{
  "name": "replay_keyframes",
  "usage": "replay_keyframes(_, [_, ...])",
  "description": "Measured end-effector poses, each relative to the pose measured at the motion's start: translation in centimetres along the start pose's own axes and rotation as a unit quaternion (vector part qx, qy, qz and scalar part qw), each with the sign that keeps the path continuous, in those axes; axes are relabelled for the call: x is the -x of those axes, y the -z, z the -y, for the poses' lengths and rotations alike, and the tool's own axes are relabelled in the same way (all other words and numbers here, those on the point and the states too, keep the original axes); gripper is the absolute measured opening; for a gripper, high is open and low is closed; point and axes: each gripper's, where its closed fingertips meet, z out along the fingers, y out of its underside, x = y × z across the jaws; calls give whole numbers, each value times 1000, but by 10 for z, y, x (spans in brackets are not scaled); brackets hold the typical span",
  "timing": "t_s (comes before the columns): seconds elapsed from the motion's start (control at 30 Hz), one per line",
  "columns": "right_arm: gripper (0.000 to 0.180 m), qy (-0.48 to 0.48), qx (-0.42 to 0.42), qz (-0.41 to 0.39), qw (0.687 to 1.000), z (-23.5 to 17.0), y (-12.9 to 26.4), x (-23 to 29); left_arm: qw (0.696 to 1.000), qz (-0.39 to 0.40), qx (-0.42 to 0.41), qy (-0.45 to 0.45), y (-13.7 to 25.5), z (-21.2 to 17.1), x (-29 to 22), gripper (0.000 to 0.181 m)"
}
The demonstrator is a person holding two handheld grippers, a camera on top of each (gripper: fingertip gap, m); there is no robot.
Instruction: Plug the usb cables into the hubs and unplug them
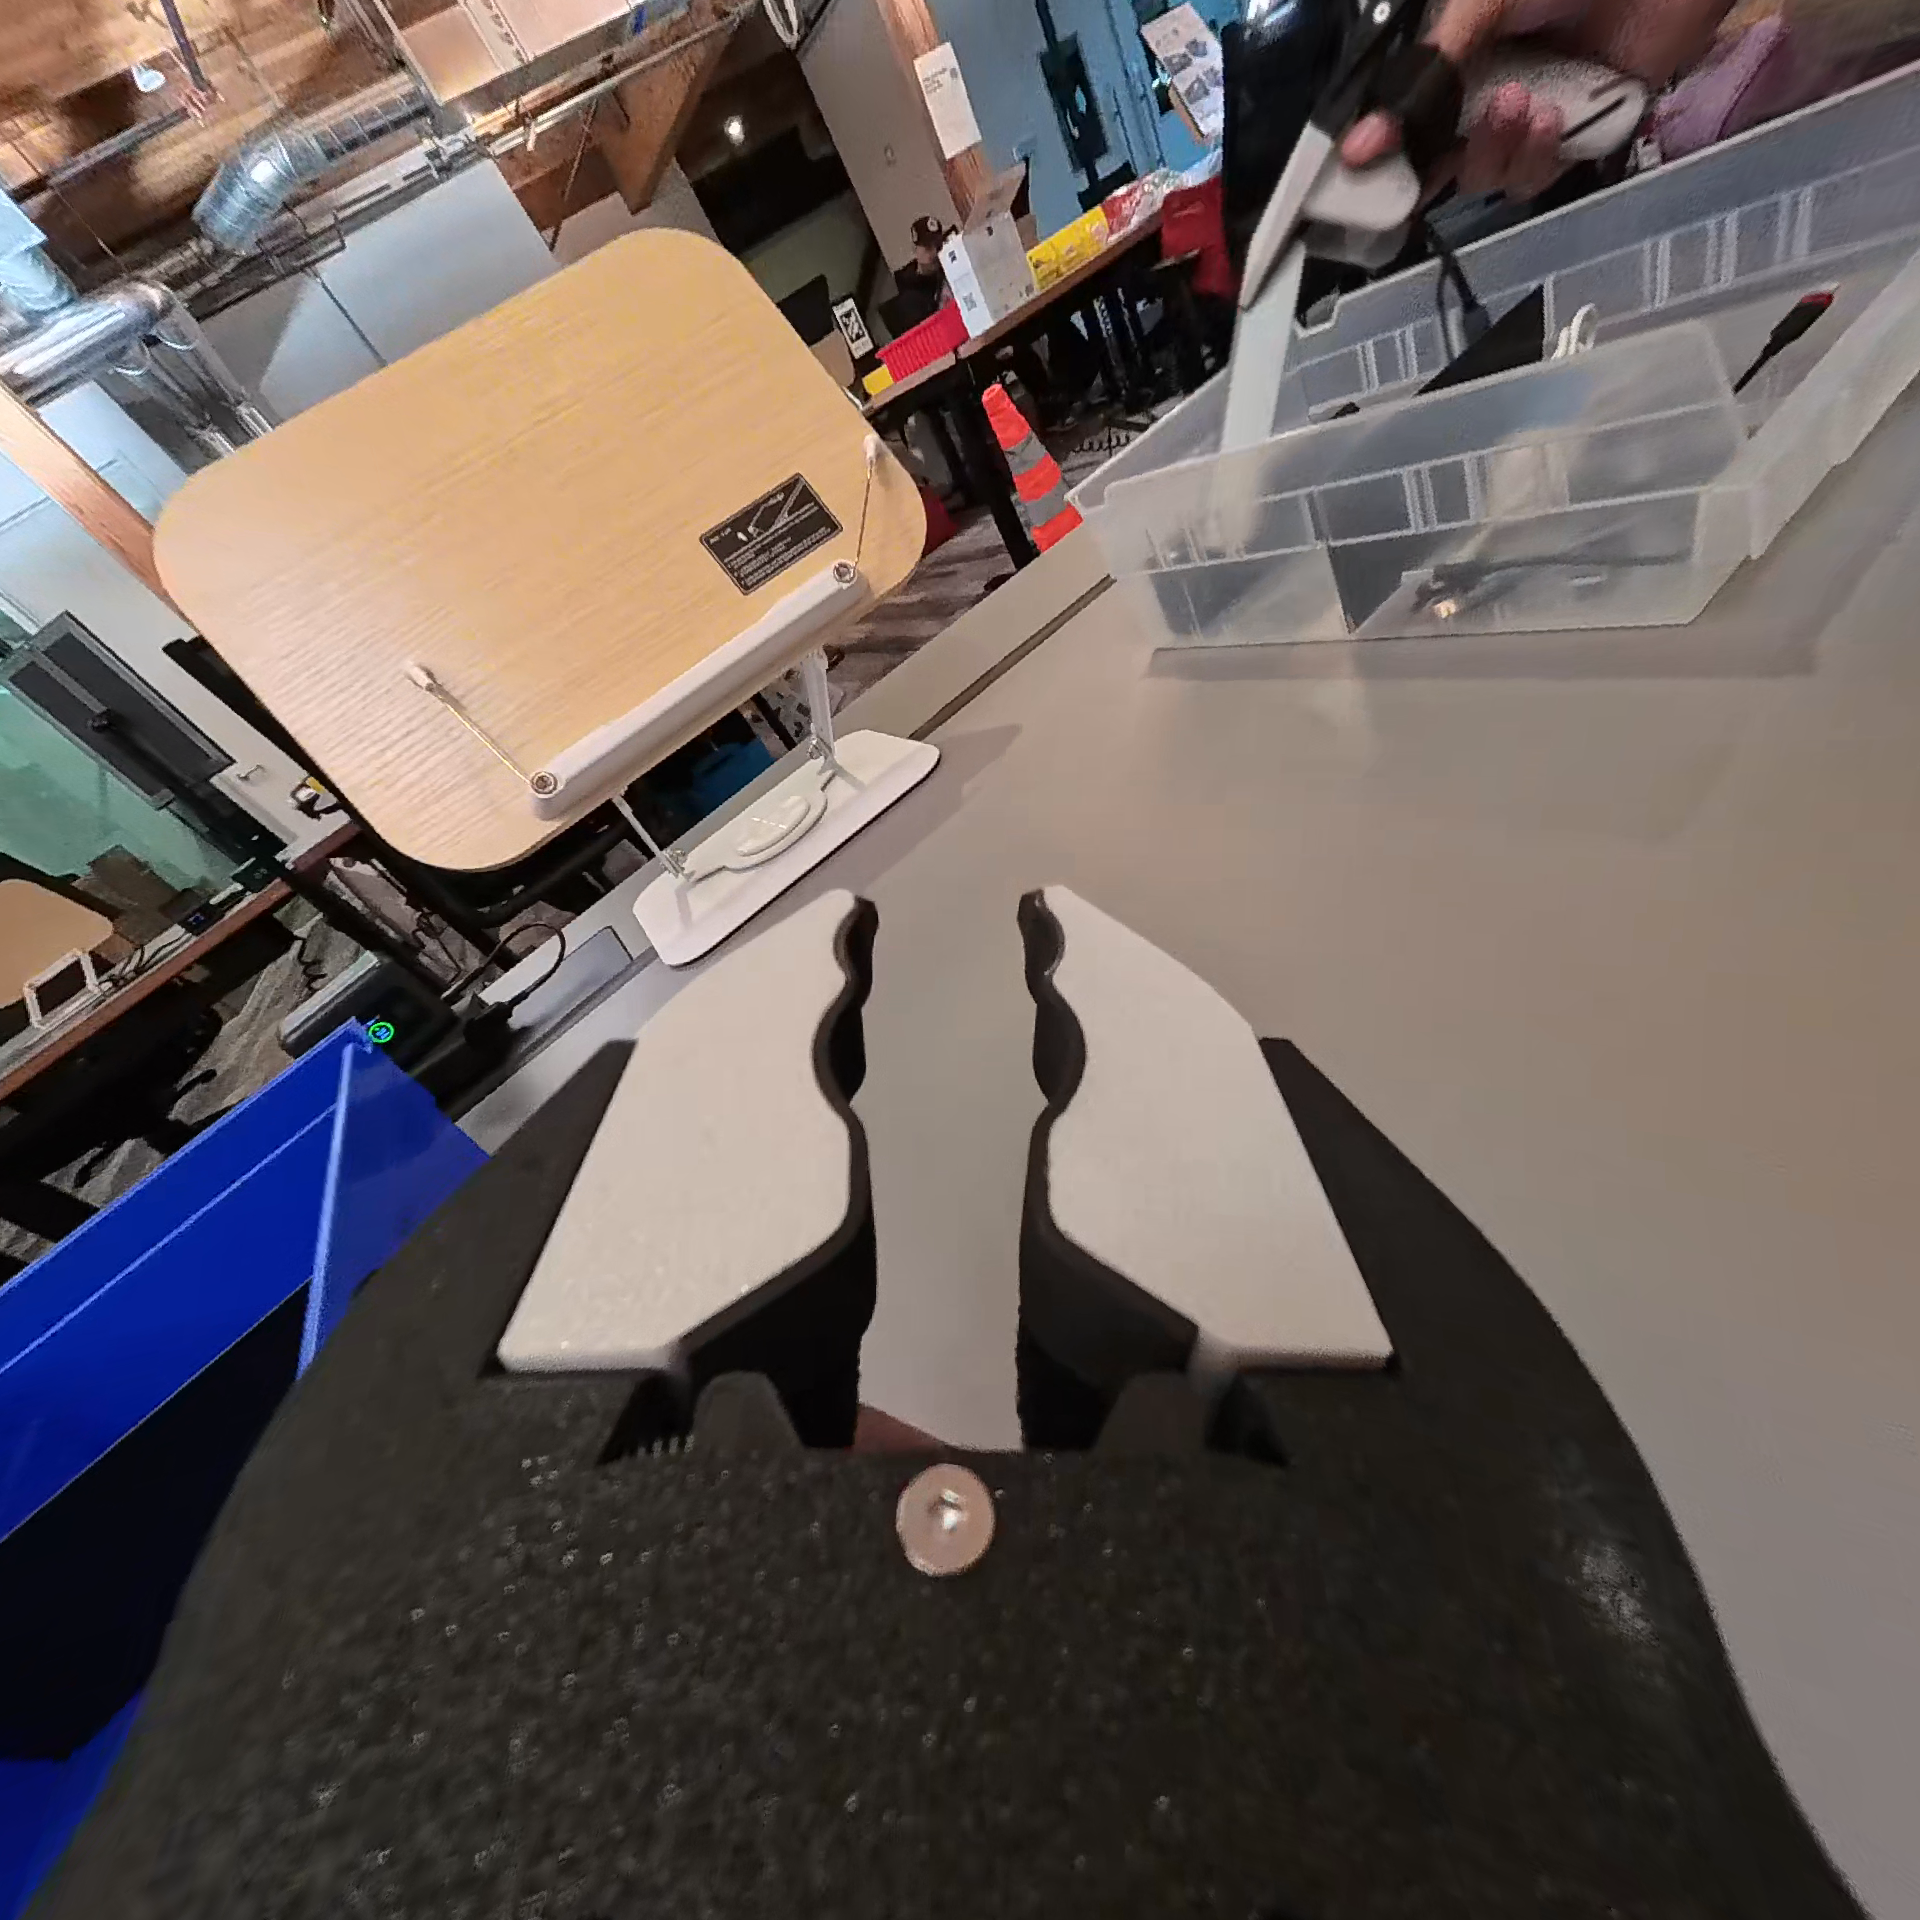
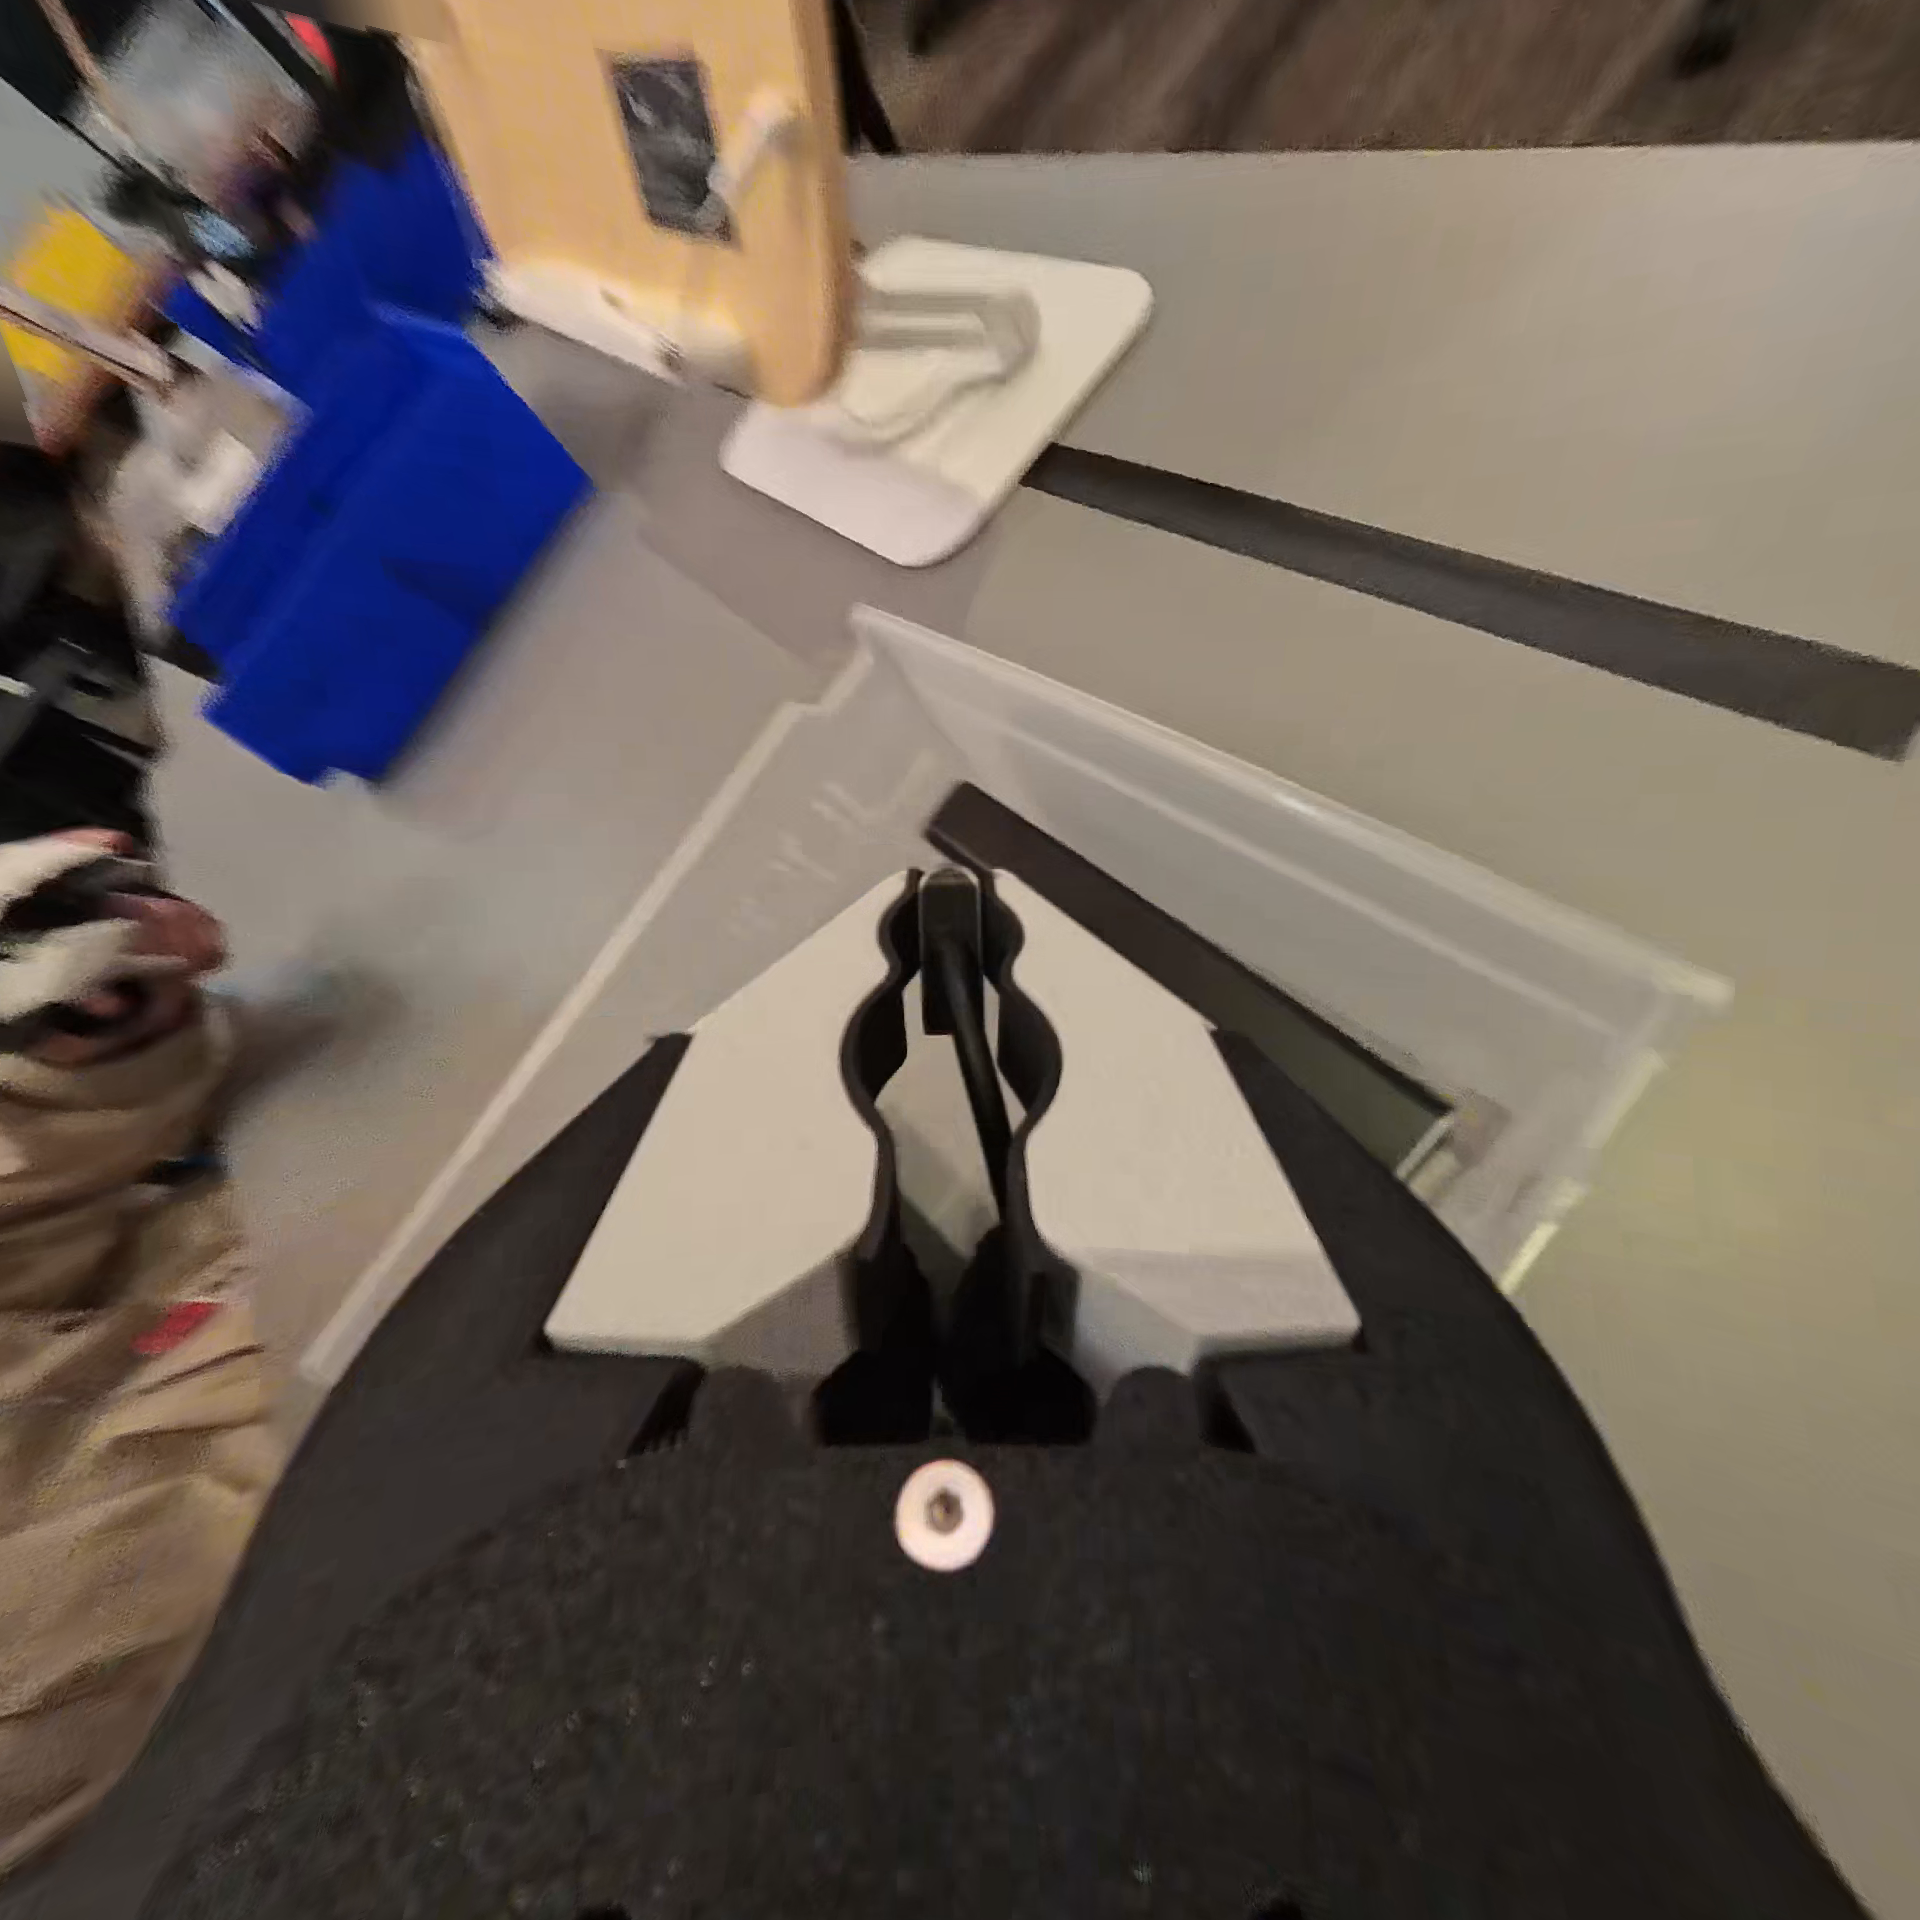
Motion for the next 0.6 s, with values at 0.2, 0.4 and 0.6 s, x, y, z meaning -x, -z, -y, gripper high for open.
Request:
replay_keyframes(0.2, [10, -48, -49, 78, 995, 19, -15, 6, 1000, -10, 12, 4, -3, -7, -3, 27])
replay_keyframes(0.4, [10, -34, -120, -1, 992, 38, -9, -17, 1000, -14, 19, 1, -4, -11, -2, 27])
replay_keyframes(0.6, [29, -26, -69, -151, 986, 16, 3, -47, 999, -17, 27, 5, -6, -16, -3, 27])
